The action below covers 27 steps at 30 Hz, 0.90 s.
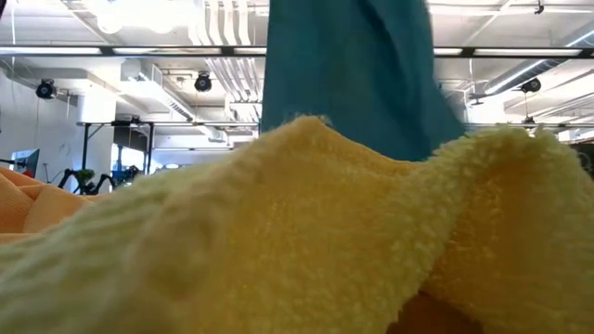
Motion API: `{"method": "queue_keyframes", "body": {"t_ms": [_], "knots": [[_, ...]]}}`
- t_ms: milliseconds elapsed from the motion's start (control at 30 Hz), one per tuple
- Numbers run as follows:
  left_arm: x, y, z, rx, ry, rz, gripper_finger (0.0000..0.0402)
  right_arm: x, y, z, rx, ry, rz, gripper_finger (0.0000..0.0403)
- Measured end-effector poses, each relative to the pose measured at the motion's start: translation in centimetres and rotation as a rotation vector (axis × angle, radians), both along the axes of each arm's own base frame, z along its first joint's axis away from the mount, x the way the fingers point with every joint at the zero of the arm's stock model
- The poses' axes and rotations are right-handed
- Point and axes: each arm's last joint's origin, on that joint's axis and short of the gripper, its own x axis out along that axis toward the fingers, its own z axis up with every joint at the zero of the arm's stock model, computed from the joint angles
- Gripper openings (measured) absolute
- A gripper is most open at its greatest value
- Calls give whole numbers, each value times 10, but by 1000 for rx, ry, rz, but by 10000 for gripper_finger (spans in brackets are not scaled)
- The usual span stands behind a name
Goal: Fold microfiber towels
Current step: Fold the blue microfiber cloth
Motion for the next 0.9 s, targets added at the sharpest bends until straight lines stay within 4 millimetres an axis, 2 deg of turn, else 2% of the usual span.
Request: {"method": "queue_keyframes", "body": {"t_ms": [67,233,600,733,900], "knots": [[-3,1,3,4,-12,15,0,-4,-1,-3,-2,48,-26,8],[-7,-6,0,-70,36,-98,0,-12,2,-9,19,130,-39,8],[-25,-4,-4,-139,134,-123,0,-25,3,-7,29,164,-12,8],[-29,5,-2,-68,150,-65,0,-27,-6,-9,-15,208,-45,8],[-29,24,-2,22,203,-2,0,-27,-27,-10,-122,228,-144,8]]}}
